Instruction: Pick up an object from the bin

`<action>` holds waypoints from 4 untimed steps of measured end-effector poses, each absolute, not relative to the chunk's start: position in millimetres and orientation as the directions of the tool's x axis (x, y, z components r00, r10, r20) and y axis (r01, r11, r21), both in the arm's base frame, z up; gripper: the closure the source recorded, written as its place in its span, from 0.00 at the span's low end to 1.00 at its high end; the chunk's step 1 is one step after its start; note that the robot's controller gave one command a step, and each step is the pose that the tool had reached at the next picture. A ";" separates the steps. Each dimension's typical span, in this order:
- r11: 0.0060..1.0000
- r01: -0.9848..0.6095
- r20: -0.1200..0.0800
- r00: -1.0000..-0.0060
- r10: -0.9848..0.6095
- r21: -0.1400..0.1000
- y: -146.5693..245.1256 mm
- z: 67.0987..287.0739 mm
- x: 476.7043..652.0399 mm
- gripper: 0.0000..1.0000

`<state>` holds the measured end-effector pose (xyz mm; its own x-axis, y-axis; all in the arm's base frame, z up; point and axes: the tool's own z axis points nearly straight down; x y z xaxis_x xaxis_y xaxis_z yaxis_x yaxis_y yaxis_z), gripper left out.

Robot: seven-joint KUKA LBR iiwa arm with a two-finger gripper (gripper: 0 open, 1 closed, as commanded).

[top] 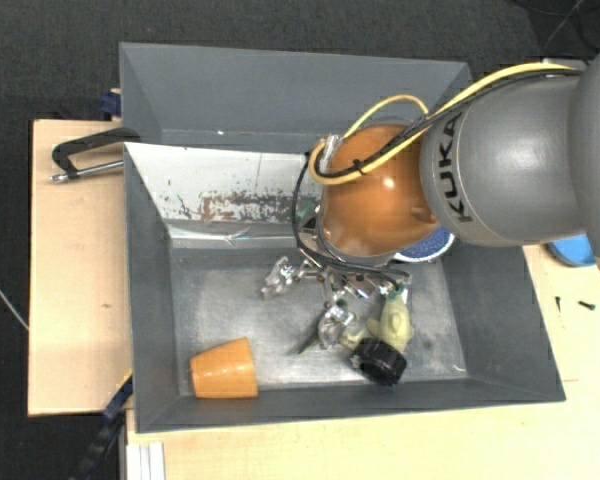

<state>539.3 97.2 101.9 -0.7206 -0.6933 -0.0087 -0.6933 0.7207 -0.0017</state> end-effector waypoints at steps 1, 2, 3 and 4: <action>0.443 -0.897 -0.001 -0.443 -0.897 -0.001 65.2 100.7 528.5 0.00; 0.123 -0.992 -0.001 -0.123 -0.992 -0.002 86.0 72.7 540.2 0.00; 0.127 -0.992 -0.003 -0.127 -0.992 -0.002 86.8 74.0 541.0 0.00; 0.126 -0.992 -0.006 -0.126 -0.992 -0.004 88.4 74.7 541.7 1.00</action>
Offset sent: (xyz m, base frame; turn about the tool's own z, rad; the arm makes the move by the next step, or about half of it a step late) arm -0.0115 -0.0326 -0.0019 -0.3484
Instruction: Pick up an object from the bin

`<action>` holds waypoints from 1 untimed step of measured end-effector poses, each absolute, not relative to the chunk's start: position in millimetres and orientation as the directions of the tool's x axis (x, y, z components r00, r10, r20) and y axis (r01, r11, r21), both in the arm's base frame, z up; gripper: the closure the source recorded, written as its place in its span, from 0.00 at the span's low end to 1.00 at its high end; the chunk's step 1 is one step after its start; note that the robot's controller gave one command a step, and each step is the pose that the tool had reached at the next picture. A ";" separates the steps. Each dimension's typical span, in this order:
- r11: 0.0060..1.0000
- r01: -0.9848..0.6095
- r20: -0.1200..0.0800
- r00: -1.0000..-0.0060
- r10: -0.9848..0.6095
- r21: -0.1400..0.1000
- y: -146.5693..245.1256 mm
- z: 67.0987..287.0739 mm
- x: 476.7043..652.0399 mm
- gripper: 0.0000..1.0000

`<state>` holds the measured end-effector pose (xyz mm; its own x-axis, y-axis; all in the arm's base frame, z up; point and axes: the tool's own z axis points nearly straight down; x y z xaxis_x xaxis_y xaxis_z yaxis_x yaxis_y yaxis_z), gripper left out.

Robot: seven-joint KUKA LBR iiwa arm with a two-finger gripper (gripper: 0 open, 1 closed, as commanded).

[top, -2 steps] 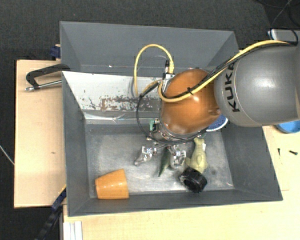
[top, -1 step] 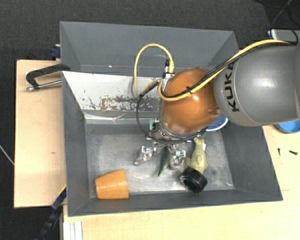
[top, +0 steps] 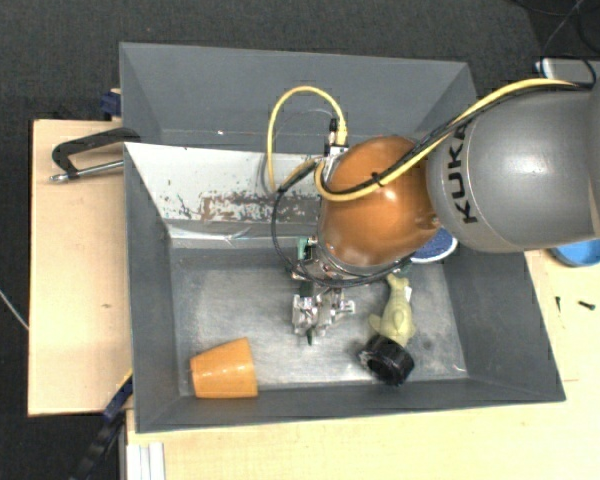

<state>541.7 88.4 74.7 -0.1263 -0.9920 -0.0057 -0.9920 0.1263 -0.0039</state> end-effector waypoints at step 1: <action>0.129 -0.992 -0.005 -0.129 -0.992 -0.006 90.1 96.9 543.1 1.00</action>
Offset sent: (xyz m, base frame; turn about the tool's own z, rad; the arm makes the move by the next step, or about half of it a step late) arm 0.0001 -0.0001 0.0202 0.0000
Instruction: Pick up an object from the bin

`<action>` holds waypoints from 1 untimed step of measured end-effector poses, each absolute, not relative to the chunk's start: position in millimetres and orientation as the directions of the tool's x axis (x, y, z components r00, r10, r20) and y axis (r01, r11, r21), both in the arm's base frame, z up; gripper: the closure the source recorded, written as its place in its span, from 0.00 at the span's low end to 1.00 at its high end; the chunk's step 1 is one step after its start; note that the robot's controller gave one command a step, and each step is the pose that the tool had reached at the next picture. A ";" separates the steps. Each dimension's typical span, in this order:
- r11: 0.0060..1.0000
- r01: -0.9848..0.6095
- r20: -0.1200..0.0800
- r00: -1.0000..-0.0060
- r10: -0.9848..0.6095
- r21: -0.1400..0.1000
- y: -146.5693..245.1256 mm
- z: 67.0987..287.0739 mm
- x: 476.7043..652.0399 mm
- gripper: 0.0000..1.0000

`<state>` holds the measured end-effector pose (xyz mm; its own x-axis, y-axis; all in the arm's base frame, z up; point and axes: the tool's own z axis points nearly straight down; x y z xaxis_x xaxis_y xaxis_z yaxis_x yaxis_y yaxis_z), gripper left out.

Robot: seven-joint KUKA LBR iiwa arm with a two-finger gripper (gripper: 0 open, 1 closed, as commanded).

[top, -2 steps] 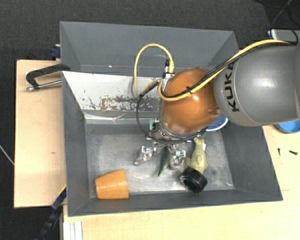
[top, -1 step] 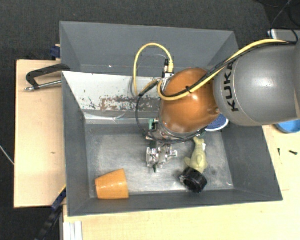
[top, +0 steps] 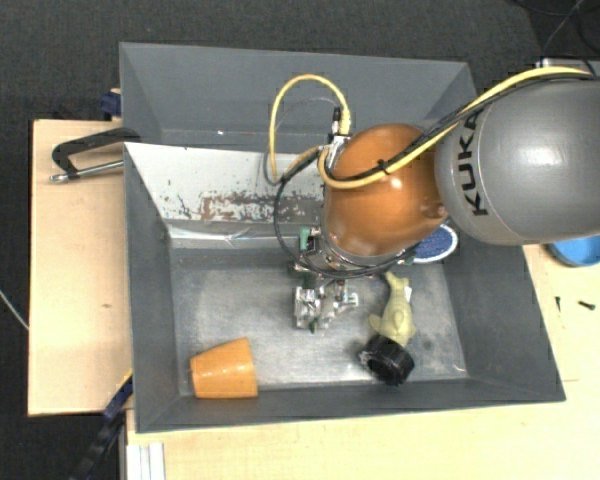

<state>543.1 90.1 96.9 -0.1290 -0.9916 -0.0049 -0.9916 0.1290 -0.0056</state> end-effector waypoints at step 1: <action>0.131 -0.991 -0.005 -0.131 -0.991 -0.006 91.8 123.5 544.3 1.00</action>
Offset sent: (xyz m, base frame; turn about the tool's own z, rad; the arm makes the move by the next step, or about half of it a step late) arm -0.0001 -0.0001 0.0244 0.0000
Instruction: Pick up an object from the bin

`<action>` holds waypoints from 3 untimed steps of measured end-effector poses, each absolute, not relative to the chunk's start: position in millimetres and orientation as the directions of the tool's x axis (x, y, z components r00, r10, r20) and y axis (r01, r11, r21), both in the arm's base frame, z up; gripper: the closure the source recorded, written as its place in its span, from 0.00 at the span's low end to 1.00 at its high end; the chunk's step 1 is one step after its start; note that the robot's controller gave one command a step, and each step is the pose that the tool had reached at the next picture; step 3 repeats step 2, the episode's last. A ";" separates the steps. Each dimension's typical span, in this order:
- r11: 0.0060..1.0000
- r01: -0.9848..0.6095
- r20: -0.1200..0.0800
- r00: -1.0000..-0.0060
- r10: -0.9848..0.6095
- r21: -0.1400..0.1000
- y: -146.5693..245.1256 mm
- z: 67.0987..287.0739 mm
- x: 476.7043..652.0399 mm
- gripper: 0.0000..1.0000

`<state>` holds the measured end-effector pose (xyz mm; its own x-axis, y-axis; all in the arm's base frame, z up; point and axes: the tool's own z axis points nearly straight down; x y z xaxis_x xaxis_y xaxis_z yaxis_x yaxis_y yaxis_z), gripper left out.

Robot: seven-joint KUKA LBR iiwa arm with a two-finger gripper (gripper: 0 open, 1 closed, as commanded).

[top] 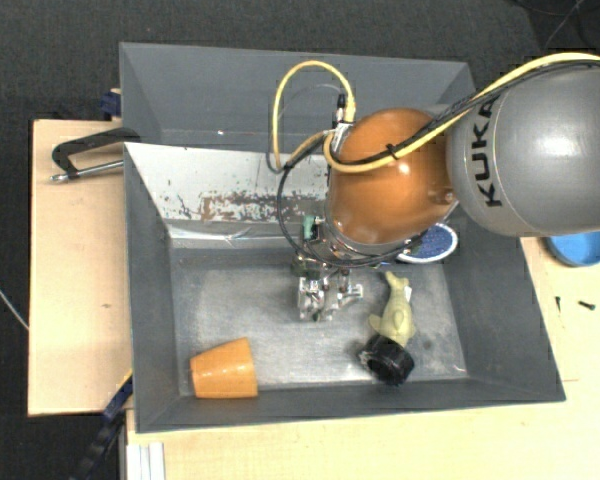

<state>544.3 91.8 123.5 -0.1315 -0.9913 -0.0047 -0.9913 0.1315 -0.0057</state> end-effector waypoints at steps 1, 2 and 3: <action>0.134 -0.991 -0.005 -0.134 -0.991 -0.008 93.6 165.4 546.1 1.00; 0.137 -0.991 -0.004 -0.137 -0.991 -0.005 95.0 180.2 547.0 1.00; 0.137 -0.991 -0.004 -0.137 -0.991 -0.005 95.0 180.2 547.0 1.00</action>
Offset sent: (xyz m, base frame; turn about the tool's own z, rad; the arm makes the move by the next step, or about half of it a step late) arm 0.0001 0.0000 0.0386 0.0000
